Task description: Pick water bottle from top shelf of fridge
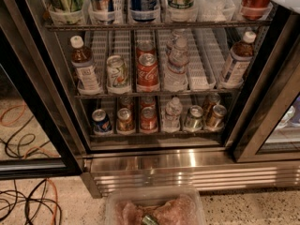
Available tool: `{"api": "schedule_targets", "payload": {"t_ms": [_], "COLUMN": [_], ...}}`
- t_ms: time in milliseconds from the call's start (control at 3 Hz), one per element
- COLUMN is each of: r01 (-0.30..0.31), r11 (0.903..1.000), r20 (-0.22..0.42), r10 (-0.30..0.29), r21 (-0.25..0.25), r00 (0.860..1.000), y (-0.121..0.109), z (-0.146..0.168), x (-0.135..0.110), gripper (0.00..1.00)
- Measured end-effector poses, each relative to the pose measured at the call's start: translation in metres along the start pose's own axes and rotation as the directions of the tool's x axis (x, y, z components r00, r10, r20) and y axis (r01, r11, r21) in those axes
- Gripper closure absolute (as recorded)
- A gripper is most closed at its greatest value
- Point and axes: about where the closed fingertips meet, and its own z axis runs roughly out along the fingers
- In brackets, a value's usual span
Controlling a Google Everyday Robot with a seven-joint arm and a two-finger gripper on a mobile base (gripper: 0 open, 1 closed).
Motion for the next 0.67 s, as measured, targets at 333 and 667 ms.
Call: {"api": "schedule_targets", "payload": {"t_ms": [333, 667], "r01": [0.014, 0.03], "r11": [0.9999, 0.9995], "r20": [0.01, 0.023], "r10": [-0.014, -0.03], "r21": [0.002, 0.006], "r00": [1.0, 0.999], "y": [-0.0004, -0.0018], "z": [0.0012, 0.0024], "x": [-0.0052, -0.0132], "gripper": [1.0, 1.0]}}
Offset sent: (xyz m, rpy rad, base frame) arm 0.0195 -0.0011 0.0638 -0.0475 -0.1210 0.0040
